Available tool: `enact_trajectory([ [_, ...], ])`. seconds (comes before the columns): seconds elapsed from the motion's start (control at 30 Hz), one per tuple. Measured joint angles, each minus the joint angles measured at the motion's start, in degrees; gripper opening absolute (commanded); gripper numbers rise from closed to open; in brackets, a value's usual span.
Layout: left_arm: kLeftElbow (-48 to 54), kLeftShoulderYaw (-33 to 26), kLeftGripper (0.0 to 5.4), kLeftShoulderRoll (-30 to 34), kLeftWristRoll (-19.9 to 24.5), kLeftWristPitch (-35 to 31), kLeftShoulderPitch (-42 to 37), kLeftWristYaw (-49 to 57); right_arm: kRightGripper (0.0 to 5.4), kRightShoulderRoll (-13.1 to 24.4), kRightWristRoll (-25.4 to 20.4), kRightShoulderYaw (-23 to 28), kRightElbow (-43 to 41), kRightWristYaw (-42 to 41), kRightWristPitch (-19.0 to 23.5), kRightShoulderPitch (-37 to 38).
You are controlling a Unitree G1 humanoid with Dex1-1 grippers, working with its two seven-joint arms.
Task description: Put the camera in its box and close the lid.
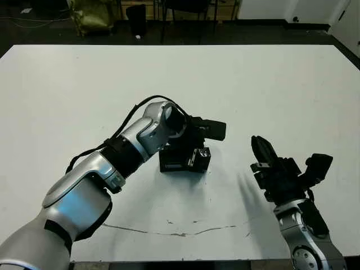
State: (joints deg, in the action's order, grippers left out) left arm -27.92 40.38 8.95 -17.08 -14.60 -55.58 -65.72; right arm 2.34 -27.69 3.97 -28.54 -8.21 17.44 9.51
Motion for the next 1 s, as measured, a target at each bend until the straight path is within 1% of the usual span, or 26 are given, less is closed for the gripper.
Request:
enact_trajectory([
  [0.13,-0.34,-0.36,5.39,0.41,0.04,1.41,0.0,-0.07,0.0,0.0,-0.25,0.11,0.0,0.0,0.01,0.0],
  [0.23,-1.22,-1.84,5.39,0.47,0.88,0.25,-0.08,-0.91,0.0,0.01,-0.45,0.1,0.4,-0.38,-0.06,-0.06],
  [0.33,-1.34,-3.1,5.39,1.88,1.43,0.13,-1.28,-2.34,0.0,0.02,0.17,-0.22,0.98,-0.69,-0.49,-0.1],
  [0.43,-0.43,-3.28,5.39,3.4,0.79,-1.38,-4.58,-3.64,0.0,-0.01,0.22,-0.39,0.98,-0.65,-0.49,-0.13],
  [0.6,-1.02,-3.72,5.39,5.01,0.3,0.37,-7.18,-4.72,0.0,0.11,0.23,-0.41,1.3,-1.27,-0.59,-0.26],
  [0.63,-1.32,-3.95,5.39,5.39,-0.94,-0.08,-7.81,-3.83,0.0,0.1,0.24,-0.44,1.63,-1.7,-0.81,-0.33],
  [0.73,-1.44,-5.35,5.39,7.32,-2.09,-0.54,-9.6,-3.05,0.0,0.11,0.63,-0.4,2.16,-1.99,-1.73,-0.35],
  [0.87,-1.45,-6.01,5.39,7.65,-2.2,-0.55,-10.15,-3.08,0.0,0.03,0.66,-0.51,2.34,-2.15,-1.78,-0.59],
  [1.0,-1.12,-6.02,5.39,7.68,-2.6,-2.64,-10.14,-3.1,0.0,0.0,0.72,-0.56,2.65,-2.26,-1.96,-0.58],
])
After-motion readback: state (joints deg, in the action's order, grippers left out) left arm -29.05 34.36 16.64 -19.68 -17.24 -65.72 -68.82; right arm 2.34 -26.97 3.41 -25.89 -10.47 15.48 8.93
